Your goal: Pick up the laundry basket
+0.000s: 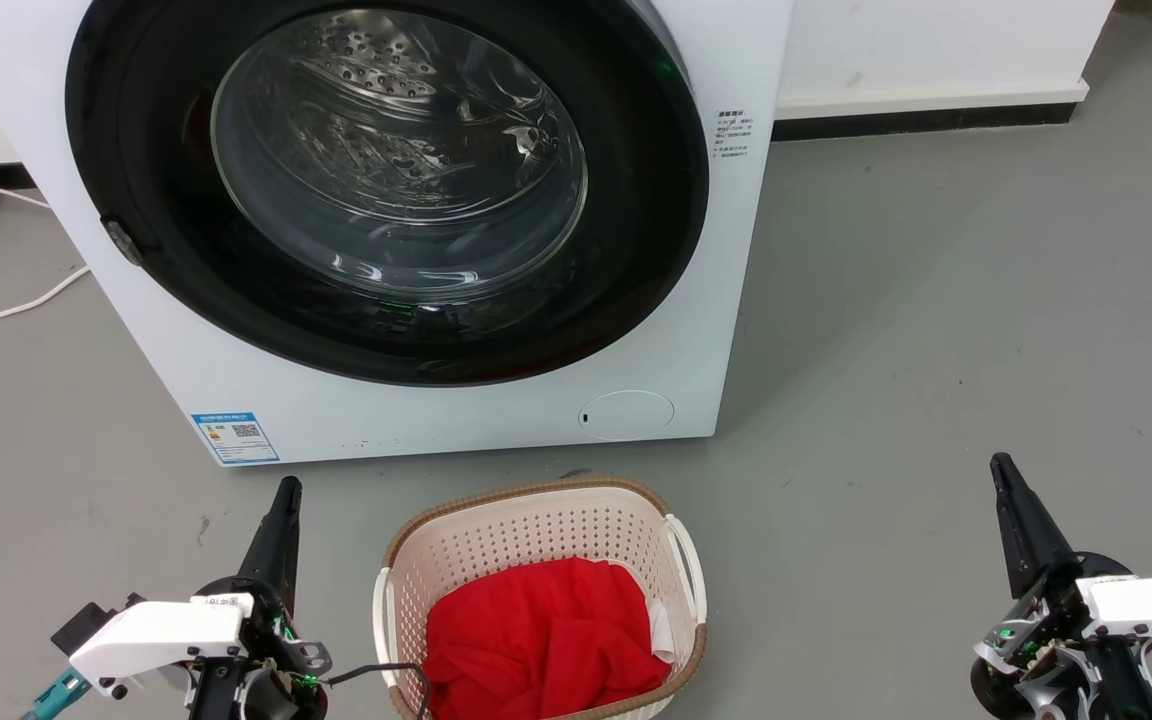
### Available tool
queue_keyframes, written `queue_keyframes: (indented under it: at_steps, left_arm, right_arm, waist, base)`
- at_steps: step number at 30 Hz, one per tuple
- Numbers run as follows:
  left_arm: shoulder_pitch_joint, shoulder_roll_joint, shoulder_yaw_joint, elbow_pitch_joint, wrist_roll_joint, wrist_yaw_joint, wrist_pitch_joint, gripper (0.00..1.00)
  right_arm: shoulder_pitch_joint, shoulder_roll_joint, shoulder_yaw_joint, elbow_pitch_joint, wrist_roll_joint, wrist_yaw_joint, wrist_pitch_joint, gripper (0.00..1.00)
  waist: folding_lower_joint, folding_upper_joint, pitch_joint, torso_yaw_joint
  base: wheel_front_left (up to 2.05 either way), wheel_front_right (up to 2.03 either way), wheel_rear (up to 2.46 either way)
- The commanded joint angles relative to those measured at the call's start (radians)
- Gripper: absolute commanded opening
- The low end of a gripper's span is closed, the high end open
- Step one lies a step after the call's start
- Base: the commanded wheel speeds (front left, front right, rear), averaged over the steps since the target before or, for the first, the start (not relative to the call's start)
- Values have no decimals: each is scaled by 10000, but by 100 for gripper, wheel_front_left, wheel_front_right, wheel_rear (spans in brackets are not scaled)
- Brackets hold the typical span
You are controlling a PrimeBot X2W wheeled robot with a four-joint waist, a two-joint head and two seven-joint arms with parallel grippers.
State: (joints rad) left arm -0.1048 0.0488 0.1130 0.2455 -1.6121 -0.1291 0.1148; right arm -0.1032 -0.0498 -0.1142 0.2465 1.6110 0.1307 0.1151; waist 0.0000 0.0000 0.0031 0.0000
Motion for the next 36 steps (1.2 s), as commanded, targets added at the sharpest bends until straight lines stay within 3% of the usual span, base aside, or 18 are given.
queue_keyframes:
  at_steps: [1, 28, 29, 36]
  left_arm:
    - [-82, 27, 22, 3, -18, -43, 22, 0]
    - [-83, 27, 21, 3, -18, -42, 21, 0]
    - [0, 0, 0, 0, 0, 0, 0, 100]
    - [124, -21, -55, 8, 259, 8, -259, 100]
  right_arm:
    - [-101, -9, -5, -41, 40, 0, 13, 0]
    - [-101, -9, -5, -41, 40, 0, 13, 0]
    - [0, 0, 0, 0, 0, 0, 0, 100]
    - [152, 8, 40, 88, -249, 0, -256, 100]
  waist:
    - [0, 0, 0, 0]
    - [0, 0, 0, 0]
    - [1, 0, 0, 0]
    - [1, 0, 7, 0]
  base:
    - [0, 0, 0]
    - [0, 0, 0]
    - [0, 0, 0]
    - [0, 0, 0]
